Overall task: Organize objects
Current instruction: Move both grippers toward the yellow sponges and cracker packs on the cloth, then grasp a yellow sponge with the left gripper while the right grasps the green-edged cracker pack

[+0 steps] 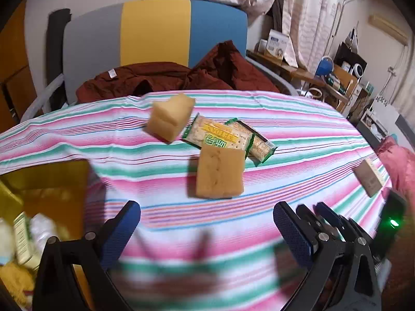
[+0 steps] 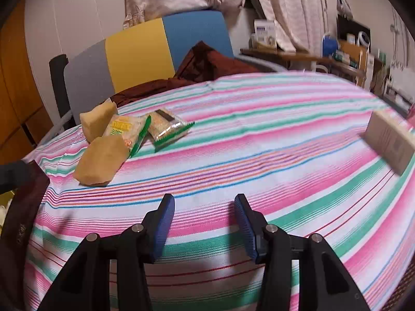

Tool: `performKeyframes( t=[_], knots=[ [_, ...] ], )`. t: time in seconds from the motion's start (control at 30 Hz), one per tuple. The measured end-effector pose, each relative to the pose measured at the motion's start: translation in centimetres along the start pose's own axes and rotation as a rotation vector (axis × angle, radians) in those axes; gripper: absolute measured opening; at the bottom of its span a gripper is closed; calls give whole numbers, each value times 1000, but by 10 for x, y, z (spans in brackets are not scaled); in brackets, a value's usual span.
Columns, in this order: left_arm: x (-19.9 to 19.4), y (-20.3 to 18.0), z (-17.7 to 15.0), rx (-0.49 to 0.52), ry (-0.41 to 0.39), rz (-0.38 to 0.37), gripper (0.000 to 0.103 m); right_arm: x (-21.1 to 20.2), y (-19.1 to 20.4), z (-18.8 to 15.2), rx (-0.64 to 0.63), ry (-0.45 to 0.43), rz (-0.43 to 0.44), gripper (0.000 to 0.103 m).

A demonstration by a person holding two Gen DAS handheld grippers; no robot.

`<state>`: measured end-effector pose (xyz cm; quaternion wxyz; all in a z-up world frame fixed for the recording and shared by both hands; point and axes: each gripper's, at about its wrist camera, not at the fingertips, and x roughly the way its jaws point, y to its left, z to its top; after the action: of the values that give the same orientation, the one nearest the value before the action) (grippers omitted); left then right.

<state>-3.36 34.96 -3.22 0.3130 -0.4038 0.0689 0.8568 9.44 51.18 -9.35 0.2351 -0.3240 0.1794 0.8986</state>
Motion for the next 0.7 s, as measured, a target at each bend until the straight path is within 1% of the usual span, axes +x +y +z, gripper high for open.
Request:
performKeyframes(
  t=[0.07,0.23,0.3,0.33,0.37,0.4,0.43,0.47,0.5,0.57,0.7],
  knots=[
    [17,-6,6,11,7,2,103,-1,-2,-2,12,-9,14,49],
    [52,-17,17,59,8,47,102,0,-2,-3,15,-10,23,50],
    [62,-21,21,91,-6,62,97,-1,-4,-3,20,-11,30,50],
    [66,-22,22,103,-9,68,89,-1,-4,-3,20,-11,29,50],
    [71,-21,22,109,-5,69,84,-1,-4,-4,19,-11,28,50],
    [74,-20,21,106,3,64,71,-1,-4,-4,19,-11,27,50],
    [78,-19,20,95,14,52,61,-1,-4,-4,17,-11,25,50],
    [80,-16,17,75,26,20,56,0,-3,-3,17,-10,24,50],
    [81,-15,14,66,25,15,56,0,-3,-3,18,-10,25,50],
    [77,-15,9,71,-1,21,54,0,-4,-3,21,-11,29,50],
    [62,-15,-3,88,-50,54,54,0,-5,-3,25,-13,34,50]
  ],
)
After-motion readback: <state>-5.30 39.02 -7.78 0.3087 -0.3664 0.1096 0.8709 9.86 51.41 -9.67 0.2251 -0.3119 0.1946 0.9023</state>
